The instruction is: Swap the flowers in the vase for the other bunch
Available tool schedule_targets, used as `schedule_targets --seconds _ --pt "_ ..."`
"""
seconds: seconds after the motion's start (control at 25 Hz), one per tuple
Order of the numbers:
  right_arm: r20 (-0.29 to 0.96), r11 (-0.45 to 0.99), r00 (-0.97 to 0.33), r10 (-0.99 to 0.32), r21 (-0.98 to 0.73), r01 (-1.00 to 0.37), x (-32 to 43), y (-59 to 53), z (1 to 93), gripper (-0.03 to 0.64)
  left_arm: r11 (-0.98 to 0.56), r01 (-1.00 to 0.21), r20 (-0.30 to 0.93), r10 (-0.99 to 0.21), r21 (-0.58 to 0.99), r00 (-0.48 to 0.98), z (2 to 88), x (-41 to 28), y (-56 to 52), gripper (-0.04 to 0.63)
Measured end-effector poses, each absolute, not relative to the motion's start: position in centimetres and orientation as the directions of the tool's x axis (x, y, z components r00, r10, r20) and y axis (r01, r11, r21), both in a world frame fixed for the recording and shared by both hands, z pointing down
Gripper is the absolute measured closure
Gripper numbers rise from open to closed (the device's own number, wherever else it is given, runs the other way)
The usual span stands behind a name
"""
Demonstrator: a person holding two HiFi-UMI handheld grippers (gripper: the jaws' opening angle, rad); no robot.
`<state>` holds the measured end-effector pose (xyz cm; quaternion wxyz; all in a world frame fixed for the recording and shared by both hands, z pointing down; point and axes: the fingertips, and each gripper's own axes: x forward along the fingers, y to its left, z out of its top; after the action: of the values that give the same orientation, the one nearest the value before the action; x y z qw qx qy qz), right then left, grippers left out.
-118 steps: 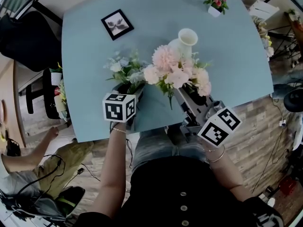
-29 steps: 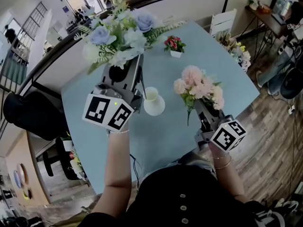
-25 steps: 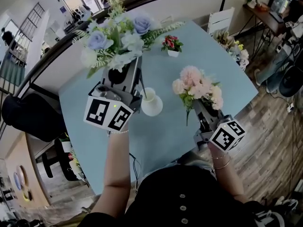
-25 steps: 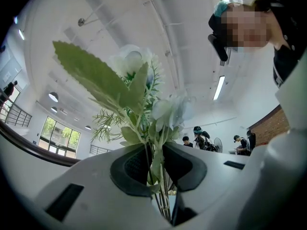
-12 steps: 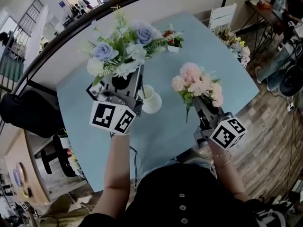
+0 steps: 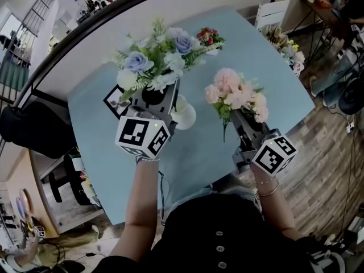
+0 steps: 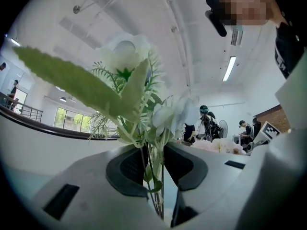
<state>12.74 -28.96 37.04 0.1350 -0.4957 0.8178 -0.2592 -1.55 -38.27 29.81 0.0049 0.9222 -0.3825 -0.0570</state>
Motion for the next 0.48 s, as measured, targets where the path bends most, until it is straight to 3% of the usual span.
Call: schedule_targets --seconds 0.48 --pt "0.056 0.369 -0.485 -0.873 -0.575 -0.73 12.8 -29.0 37.7 0.545 -0.71 -0.702 0.039 -0.701 0.049 0.712 33.4 -0.8 -37.5 0.494"
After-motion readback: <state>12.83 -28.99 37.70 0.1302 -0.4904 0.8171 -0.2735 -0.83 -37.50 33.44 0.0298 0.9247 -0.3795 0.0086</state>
